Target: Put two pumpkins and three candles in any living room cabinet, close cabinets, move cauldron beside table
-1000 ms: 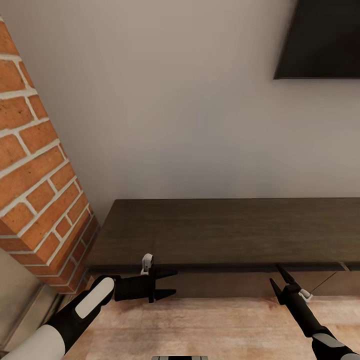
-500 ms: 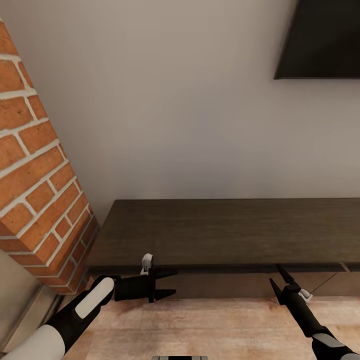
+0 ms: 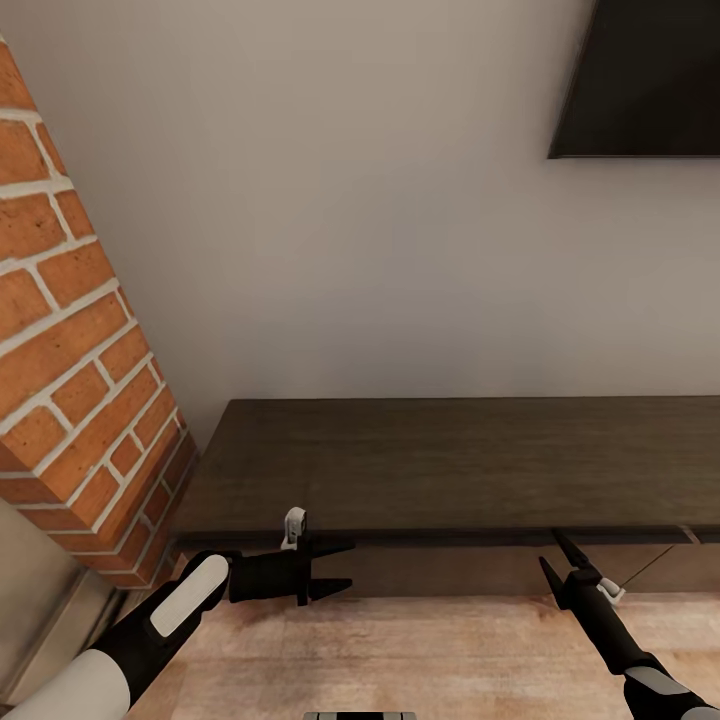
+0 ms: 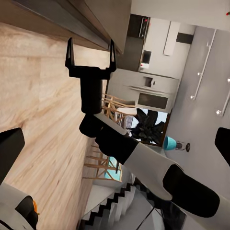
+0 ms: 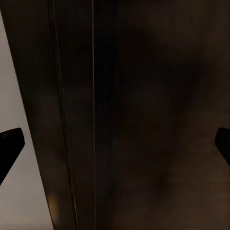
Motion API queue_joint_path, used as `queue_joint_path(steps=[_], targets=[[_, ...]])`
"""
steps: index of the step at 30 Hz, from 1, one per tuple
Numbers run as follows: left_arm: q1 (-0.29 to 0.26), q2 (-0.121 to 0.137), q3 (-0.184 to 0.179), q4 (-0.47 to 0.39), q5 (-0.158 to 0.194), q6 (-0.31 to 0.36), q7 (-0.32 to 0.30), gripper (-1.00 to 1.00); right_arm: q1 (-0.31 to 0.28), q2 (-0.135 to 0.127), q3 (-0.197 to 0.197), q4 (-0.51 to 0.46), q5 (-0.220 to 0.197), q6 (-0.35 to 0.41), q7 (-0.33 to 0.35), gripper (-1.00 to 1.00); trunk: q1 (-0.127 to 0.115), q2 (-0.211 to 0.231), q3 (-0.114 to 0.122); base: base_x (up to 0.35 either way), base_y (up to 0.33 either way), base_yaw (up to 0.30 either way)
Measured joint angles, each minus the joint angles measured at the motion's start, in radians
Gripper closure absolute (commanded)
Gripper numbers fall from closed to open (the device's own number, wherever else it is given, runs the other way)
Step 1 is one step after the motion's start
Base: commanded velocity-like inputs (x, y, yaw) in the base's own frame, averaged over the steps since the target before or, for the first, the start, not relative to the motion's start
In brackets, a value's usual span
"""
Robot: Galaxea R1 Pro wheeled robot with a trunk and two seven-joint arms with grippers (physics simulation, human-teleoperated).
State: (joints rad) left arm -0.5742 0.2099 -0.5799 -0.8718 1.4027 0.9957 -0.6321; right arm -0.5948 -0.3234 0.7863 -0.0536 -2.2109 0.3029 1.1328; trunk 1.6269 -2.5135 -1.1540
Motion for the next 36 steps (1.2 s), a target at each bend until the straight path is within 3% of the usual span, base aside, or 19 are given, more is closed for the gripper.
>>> queue_joint_path(steps=[6, 7, 36], targets=[[0.000, 0.000, 0.000, 0.000, 0.000, -0.001, 0.000, -1.00, 0.000, 0.000, 0.000, 0.000, 0.000, 0.000, 0.000, -1.00, 0.000, 0.000, 0.000, 0.000, 0.000, 0.000], [0.000, 0.001, 0.000, 0.000, 0.000, -0.001, 0.000, -1.00, 0.000, 0.000, 0.001, 0.000, 0.000, 0.000, 0.000, 1.00, 0.000, 0.000, 0.000, 0.000, 0.000, 0.000], [0.000, 0.001, 0.000, 0.000, 0.000, -0.001, 0.000, -1.00, 0.000, 0.000, -0.006, -0.002, -0.001, 0.005, 0.006, 1.00, 0.000, 0.000, 0.000, 0.000, 0.000, 0.000]])
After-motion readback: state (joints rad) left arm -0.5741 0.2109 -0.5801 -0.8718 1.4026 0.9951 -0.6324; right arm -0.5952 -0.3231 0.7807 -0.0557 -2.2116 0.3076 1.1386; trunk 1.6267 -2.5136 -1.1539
